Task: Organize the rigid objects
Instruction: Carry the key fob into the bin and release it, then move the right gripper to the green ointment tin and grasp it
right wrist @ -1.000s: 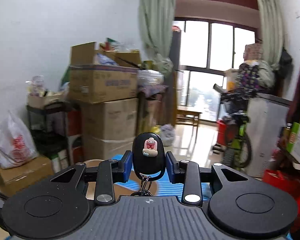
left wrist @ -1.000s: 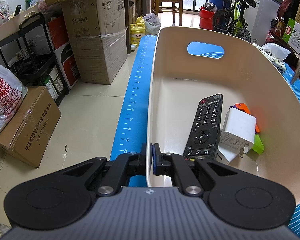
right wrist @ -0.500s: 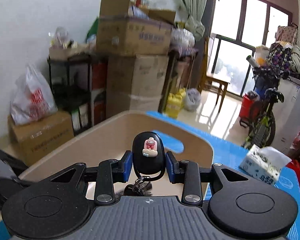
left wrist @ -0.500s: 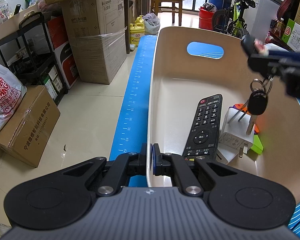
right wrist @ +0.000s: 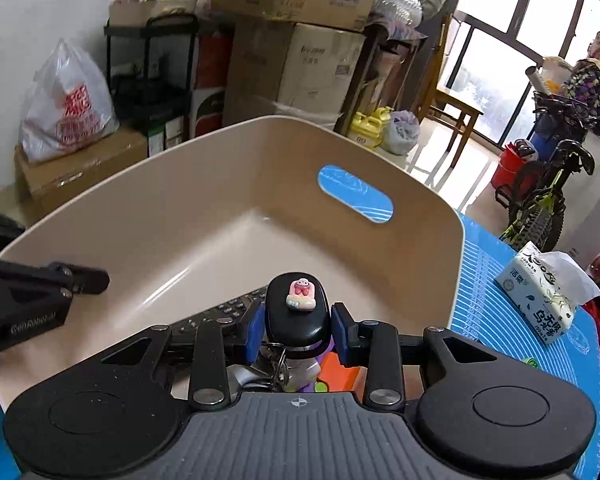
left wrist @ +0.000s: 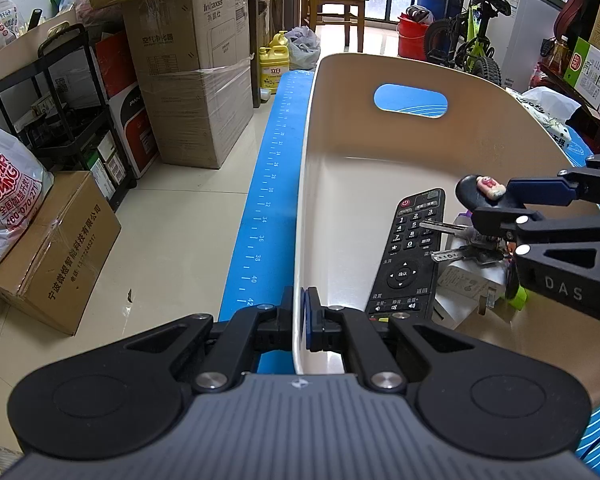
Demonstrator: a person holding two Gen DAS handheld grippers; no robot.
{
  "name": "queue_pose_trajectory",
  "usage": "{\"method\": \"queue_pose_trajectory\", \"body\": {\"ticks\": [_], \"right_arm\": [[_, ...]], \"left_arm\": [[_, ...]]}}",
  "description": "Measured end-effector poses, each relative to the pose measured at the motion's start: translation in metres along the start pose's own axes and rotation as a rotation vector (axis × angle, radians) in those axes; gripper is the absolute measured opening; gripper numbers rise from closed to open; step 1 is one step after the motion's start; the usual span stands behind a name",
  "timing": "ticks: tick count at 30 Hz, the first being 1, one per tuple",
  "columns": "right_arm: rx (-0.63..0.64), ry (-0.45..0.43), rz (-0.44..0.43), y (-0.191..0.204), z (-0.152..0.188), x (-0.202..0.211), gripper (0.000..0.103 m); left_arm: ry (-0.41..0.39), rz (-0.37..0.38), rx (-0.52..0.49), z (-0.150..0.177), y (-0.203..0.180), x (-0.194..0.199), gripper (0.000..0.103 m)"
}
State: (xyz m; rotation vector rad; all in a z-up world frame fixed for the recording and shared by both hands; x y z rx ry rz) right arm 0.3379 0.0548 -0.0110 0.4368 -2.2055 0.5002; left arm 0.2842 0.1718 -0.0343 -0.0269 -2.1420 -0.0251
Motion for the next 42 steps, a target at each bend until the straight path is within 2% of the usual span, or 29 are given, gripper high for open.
{"method": "queue_pose_trajectory", "body": {"ticks": [3,4,12,18,20,22,26,33,38,42], "right_arm": [[0.002,0.017,-0.005,0.001,0.001,-0.002,0.043],[0.001,0.025,-0.003,0.001,0.002,-0.003,0.048],[-0.012,0.001,-0.014,-0.006,0.003,0.007,0.067],[-0.022,-0.127,-0.005,-0.015,0.004,0.033,0.082],[-0.032,-0.162,0.000,-0.021,0.003,0.043,0.092],[-0.051,-0.186,0.016,-0.029,0.003,0.050,0.095],[-0.080,-0.202,0.039,-0.049,0.008,0.059,0.096],[-0.204,-0.219,0.099,-0.114,0.026,0.065,0.097],[-0.306,-0.168,0.139,-0.164,0.047,0.047,0.097],[-0.326,-0.138,0.194,-0.192,0.067,0.026,0.097]], "left_arm": [[0.000,0.001,0.000,0.000,0.000,0.000,0.007],[-0.001,-0.001,-0.001,0.000,0.000,0.000,0.007],[0.000,0.000,-0.001,0.000,0.000,-0.001,0.007],[0.000,0.000,-0.001,0.000,0.000,-0.001,0.007],[0.000,0.000,-0.001,0.000,0.000,-0.001,0.007],[0.000,0.000,-0.001,0.000,0.001,-0.001,0.007],[0.000,0.000,-0.001,0.001,0.001,-0.001,0.007],[0.000,-0.001,0.000,0.000,0.000,-0.001,0.007],[0.000,-0.001,-0.001,0.000,0.001,-0.001,0.008],[0.000,-0.003,-0.003,0.000,0.001,-0.001,0.008]]}}
Point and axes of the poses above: each gripper's, at about its wrist camera, not at the fingertips, and x roughly against the way its jaws point, y to its left, z to its underside, the point moved 6 cm from there along -x, roughly the way its jaws point, and after that the axes turned 7 degrees about y, right-handed, at the moved point
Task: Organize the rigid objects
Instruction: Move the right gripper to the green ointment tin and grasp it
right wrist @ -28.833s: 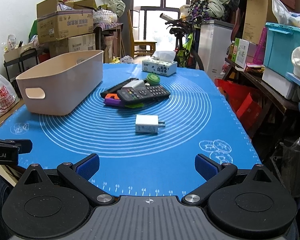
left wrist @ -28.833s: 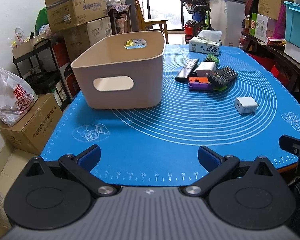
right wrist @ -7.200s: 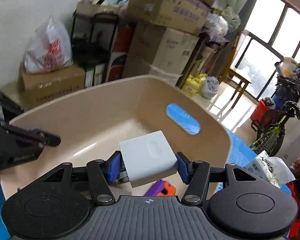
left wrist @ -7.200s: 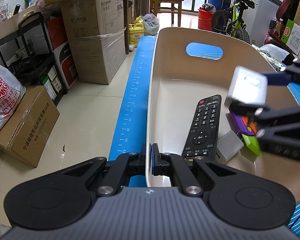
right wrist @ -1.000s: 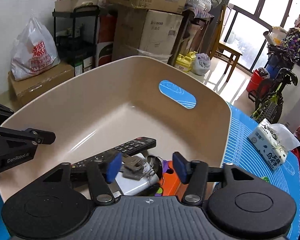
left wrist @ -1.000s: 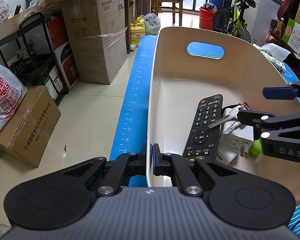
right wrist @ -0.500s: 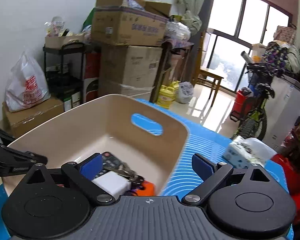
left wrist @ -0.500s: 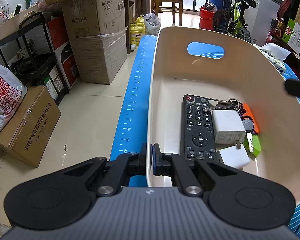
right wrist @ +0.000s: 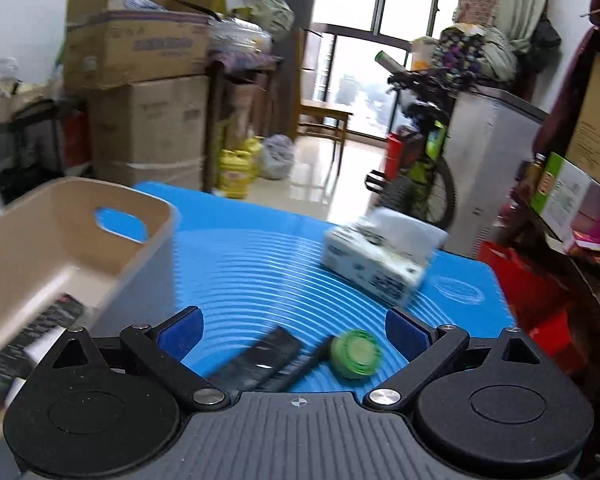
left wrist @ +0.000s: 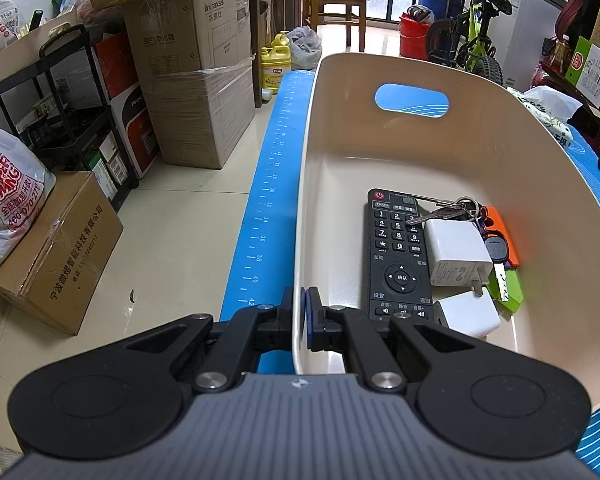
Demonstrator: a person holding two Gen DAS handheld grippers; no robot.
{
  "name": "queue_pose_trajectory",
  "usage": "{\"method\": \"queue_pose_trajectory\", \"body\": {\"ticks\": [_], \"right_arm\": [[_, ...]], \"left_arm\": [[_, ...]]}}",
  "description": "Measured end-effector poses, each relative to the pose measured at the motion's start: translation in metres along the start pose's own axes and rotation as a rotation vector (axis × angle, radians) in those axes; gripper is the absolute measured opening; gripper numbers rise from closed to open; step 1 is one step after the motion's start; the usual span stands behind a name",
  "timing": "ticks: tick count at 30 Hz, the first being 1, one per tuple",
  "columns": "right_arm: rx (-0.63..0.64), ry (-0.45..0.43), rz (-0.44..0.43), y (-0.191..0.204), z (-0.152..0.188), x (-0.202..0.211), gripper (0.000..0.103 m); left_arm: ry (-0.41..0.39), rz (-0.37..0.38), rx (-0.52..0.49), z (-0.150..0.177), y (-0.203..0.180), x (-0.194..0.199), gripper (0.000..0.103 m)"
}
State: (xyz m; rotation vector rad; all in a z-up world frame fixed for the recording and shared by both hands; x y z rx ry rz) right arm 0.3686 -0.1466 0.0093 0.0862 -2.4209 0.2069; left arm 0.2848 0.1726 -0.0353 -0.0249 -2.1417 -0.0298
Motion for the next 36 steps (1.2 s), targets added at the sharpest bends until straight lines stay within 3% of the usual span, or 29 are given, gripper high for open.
{"method": "queue_pose_trajectory", "body": {"ticks": [9,27,36], "right_arm": [[-0.092,0.083,-0.026,-0.046,0.024,-0.057,0.095],[-0.109,0.120,-0.071,-0.065,0.045,-0.119,0.082],[-0.124,0.108,-0.086,-0.061,0.044,-0.128,0.056]], "left_arm": [[0.000,-0.007,-0.007,0.001,0.003,0.001,0.008],[-0.001,-0.008,-0.009,0.001,0.002,0.001,0.008],[-0.001,-0.010,-0.009,0.002,0.004,0.000,0.008]]}}
Point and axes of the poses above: each gripper's, at about its wrist camera, not at the fingertips, and x roughly against the way its jaws point, y to its left, z to its underside, the point moved 6 cm from there along -x, roughly the way its jaws point, and after that the axes turned 7 degrees about y, right-handed, at the moved point
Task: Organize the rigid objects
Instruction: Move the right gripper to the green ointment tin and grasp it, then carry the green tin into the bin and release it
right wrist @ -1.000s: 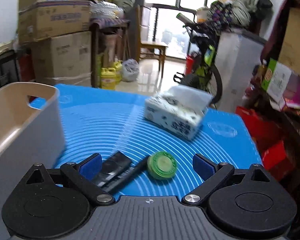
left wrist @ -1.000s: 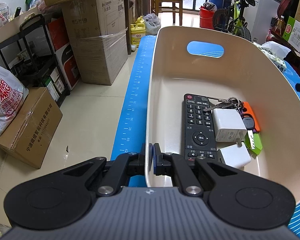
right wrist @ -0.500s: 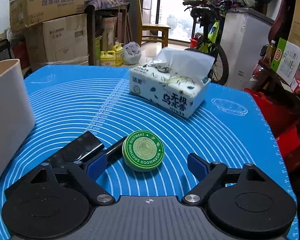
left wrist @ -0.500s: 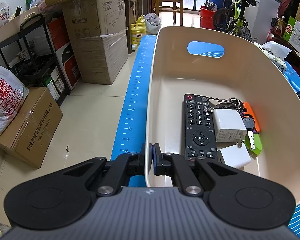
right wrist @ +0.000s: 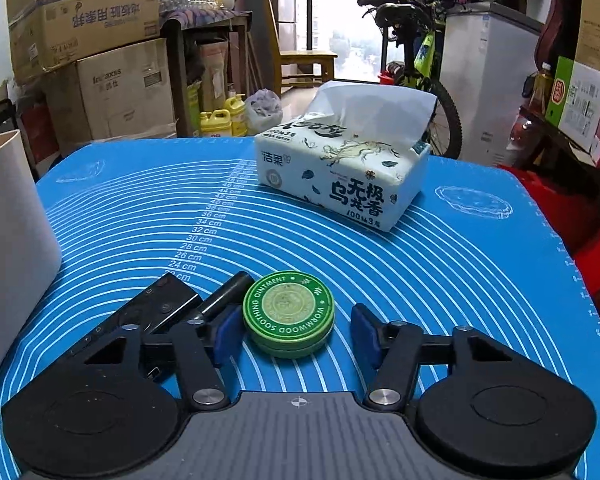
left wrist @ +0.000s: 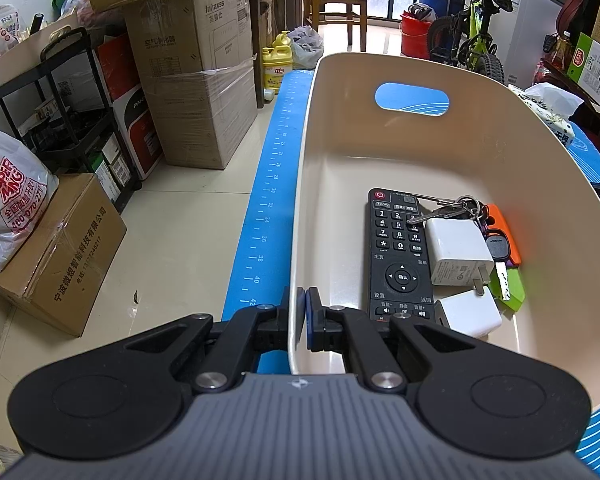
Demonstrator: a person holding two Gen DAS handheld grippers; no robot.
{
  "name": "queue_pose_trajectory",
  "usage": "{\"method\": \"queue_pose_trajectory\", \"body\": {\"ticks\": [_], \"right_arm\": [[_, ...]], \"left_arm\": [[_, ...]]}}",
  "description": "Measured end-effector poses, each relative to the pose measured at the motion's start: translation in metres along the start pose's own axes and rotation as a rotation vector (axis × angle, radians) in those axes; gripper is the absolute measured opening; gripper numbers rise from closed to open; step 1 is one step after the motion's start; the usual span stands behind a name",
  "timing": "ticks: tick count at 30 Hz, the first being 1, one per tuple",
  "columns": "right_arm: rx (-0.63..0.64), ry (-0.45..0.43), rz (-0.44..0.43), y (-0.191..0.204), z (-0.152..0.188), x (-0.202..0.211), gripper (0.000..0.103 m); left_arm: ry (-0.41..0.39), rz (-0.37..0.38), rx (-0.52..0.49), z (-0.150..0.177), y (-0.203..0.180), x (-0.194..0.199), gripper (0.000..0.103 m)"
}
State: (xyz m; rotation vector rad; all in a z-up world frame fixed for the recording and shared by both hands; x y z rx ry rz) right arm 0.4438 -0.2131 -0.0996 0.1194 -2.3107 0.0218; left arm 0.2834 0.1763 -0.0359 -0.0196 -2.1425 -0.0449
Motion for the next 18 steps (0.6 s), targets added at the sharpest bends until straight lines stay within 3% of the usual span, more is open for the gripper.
{"method": "queue_pose_trajectory", "body": {"ticks": [9,18], "right_arm": [[0.001,-0.035,0.060,0.000,0.000,0.015,0.053],[-0.037,-0.107,0.130,0.022,-0.011,0.069,0.053]], "left_arm": [[0.000,0.001,0.000,0.000,0.000,0.000,0.007],[0.000,0.003,0.001,0.000,0.000,0.001,0.007]]}}
Point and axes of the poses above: each gripper's, at about its wrist camera, not at the fingertips, and x roughly against the way its jaws point, y to its left, z to its underside, the point moved 6 cm from there along -x, roughly the way its jaws point, and after that the axes turned 7 degrees about y, right-handed, at the moved point
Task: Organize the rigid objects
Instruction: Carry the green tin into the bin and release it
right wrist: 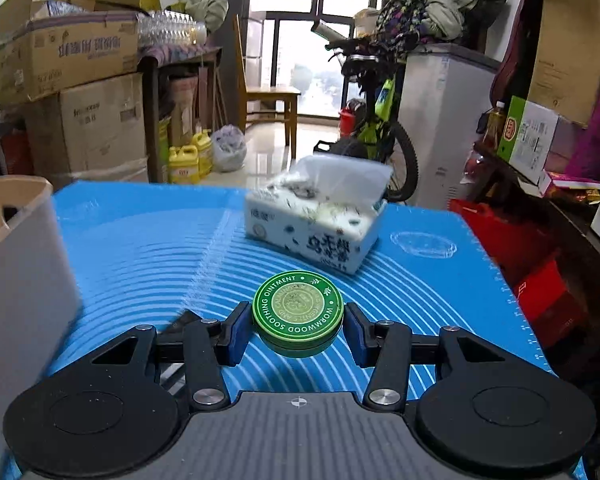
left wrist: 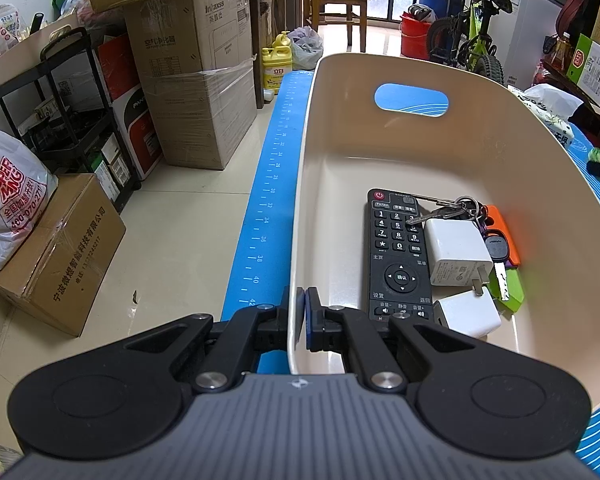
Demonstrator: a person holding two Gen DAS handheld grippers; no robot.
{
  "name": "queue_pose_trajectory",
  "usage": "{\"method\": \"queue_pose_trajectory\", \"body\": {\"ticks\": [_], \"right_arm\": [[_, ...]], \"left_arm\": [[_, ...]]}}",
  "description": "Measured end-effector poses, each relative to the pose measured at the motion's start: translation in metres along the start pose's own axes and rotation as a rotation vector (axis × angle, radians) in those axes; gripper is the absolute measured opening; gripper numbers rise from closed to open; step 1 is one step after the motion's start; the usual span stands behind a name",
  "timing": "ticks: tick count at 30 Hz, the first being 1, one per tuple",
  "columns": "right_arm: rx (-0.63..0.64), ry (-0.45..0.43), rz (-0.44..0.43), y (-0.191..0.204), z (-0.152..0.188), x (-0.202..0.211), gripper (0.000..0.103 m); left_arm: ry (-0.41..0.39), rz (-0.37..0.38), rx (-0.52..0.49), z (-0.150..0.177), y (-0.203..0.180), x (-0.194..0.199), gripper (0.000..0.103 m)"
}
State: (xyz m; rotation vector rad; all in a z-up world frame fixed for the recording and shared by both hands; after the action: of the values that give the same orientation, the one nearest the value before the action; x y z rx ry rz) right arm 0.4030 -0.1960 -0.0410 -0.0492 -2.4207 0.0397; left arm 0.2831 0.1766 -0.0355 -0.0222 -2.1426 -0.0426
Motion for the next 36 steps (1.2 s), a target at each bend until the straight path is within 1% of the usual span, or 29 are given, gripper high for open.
{"method": "queue_pose_trajectory", "body": {"ticks": [2,6,8,10,12,15,17,20,24,27,31,36], "right_arm": [[0.016,-0.012,-0.012,0.009,-0.005,0.013,0.053],[0.052,-0.065,-0.055,0.030,-0.015,0.048,0.053],[0.078,-0.091,-0.093,0.044,-0.019,0.065,0.053],[0.136,-0.122,-0.107,0.063,-0.024,0.081,0.053],[0.174,-0.142,-0.142,0.081,-0.028,0.095,0.053],[0.216,-0.182,-0.173,0.106,-0.032,0.112,0.053],[0.229,-0.190,-0.201,0.120,-0.035,0.119,0.053],[0.270,-0.184,-0.236,0.144,-0.034,0.124,0.053],[0.338,-0.173,-0.249,0.176,-0.028,0.123,0.053],[0.369,-0.130,-0.267,0.194,-0.021,0.118,0.053],[0.443,-0.067,-0.279,0.220,-0.008,0.110,0.053],[0.518,0.020,-0.304,0.240,0.008,0.102,0.053]], "left_arm": [[0.001,0.002,0.001,0.000,0.000,0.000,0.006],[0.002,0.002,0.002,0.000,-0.002,0.001,0.006],[0.002,0.003,0.002,0.000,-0.002,0.001,0.006],[0.002,0.004,0.002,0.000,-0.002,0.002,0.006],[0.002,0.005,0.002,0.000,-0.002,0.001,0.006],[0.002,0.004,0.002,0.000,-0.002,0.001,0.006],[0.002,0.005,0.002,0.000,-0.002,0.001,0.006],[0.002,0.010,0.001,0.000,-0.003,0.002,0.006],[0.003,0.010,0.001,0.000,-0.003,0.001,0.006],[0.003,0.012,0.001,0.000,-0.004,0.001,0.006],[0.004,0.014,0.001,0.000,-0.006,0.000,0.006],[0.004,0.014,0.001,0.000,-0.006,0.000,0.006]]}}
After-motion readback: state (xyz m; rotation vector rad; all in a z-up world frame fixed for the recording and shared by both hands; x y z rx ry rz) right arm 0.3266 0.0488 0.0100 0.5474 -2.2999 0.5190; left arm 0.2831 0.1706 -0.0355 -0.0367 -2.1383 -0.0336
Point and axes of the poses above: each gripper's, at about its wrist camera, not at the fingertips, and x roughly against the way its jaws point, y to its left, z to its underside, the point moved 6 cm from there along -x, roughly the way its jaws point, and after that the axes turned 7 degrees about y, right-handed, at the moved point
